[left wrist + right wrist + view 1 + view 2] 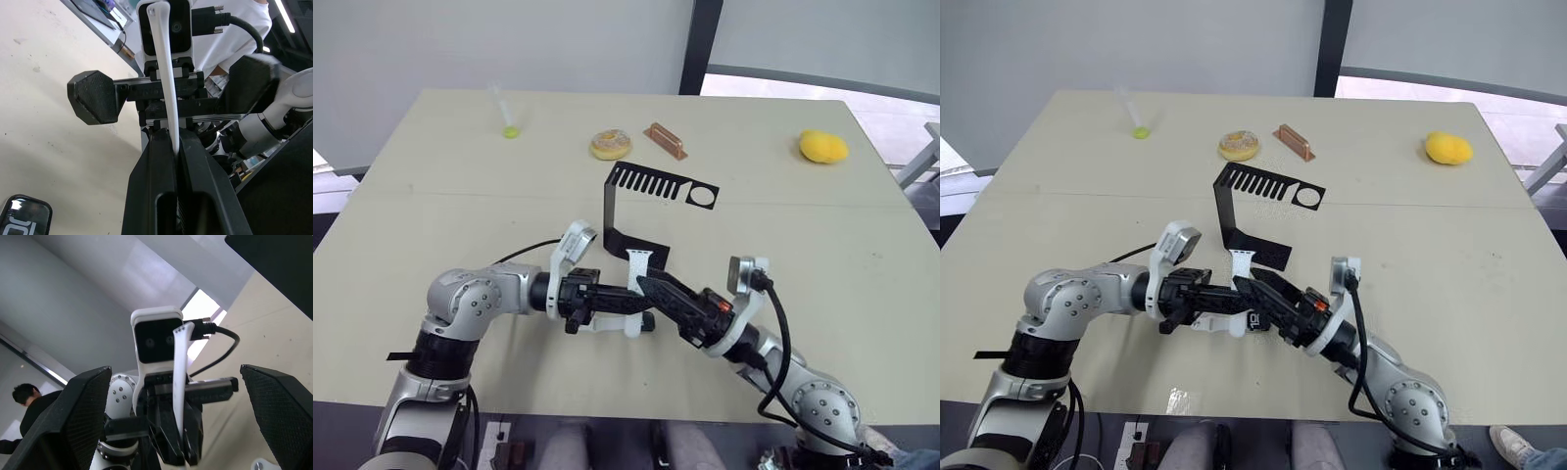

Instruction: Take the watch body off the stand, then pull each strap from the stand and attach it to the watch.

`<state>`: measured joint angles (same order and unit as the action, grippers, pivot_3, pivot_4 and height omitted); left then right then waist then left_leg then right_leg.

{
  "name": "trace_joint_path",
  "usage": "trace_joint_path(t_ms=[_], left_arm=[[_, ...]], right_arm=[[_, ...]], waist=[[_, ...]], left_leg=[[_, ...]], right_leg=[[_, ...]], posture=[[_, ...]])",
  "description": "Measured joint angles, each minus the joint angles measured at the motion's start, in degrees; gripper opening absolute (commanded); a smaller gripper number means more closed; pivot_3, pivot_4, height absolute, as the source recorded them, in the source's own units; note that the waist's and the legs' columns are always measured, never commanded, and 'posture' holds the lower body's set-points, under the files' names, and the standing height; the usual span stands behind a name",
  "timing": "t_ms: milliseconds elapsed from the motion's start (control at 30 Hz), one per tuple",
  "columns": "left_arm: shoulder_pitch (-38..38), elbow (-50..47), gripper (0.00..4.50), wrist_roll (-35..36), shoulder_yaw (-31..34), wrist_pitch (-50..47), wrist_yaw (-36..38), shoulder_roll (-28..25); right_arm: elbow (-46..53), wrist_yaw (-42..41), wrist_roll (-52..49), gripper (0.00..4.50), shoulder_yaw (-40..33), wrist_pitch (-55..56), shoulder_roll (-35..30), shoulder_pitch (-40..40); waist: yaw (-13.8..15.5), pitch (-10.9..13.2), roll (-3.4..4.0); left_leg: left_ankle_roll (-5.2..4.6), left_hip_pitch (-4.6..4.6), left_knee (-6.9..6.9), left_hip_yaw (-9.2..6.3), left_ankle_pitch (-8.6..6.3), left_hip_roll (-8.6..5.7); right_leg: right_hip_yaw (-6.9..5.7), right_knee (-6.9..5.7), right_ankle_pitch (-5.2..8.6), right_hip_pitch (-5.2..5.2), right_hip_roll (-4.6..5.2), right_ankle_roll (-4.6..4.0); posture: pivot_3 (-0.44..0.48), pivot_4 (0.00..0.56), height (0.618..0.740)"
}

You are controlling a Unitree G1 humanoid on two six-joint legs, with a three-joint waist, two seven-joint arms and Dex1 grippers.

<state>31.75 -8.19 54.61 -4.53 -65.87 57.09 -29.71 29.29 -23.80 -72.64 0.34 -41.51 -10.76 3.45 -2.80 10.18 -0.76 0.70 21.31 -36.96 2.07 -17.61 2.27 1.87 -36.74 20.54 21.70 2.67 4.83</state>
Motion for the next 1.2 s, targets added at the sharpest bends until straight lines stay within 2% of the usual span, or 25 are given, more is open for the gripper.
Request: trace_joint_path(t_ms=[100, 200, 267, 1200], left_arm=[[-0.1, -0.1, 0.00, 0.0, 0.0, 0.0, -0.2, 0.4], [-0.2, -0.1, 0.00, 0.0, 0.0, 0.1, -0.5, 0.6], [-0.2, -0.1, 0.00, -0.1, 0.0, 0.3, -0.5, 0.7], [-1.2, -0.9, 0.00, -0.5, 0.0, 2.3, -1.3, 1.6]], right_arm=[[-0.4, 0.4, 0.4, 4.45, 0.2, 0.4, 0.7, 0.9], [-1.2, 0.4, 0.7, 3.66, 0.4, 0.5, 0.9, 1.7], [-1.8, 0.4, 0.9, 2.78, 0.4, 0.5, 0.7, 2.2], [-3.6, 0.4, 1.1, 2.78, -0.6, 0.5, 1.2, 2.3]], waist=[[0.0, 0.0, 0.00], [0.0, 0.0, 0.00], [0.0, 0.0, 0.00], [-0.1, 0.0, 0.00]], left_leg=[[0.00, 0.00, 0.00, 0.00, 0.00, 0.00], [0.00, 0.00, 0.00, 0.00, 0.00, 0.00], [0.00, 0.00, 0.00, 0.00, 0.00, 0.00], [0.00, 0.01, 0.02, 0.00, 0.00, 0.00]], right_leg=[[0.00, 0.00, 0.00, 0.00, 0.00, 0.00], [0.00, 0.00, 0.00, 0.01, 0.00, 0.00], [0.00, 0.00, 0.00, 0.01, 0.00, 0.00], [0.00, 0.02, 0.00, 0.01, 0.00, 0.00]], posture=[[0.000, 0.150, 0.740], [0.000, 0.150, 0.740], [0.000, 0.150, 0.740], [0.000, 0.150, 0.740]])
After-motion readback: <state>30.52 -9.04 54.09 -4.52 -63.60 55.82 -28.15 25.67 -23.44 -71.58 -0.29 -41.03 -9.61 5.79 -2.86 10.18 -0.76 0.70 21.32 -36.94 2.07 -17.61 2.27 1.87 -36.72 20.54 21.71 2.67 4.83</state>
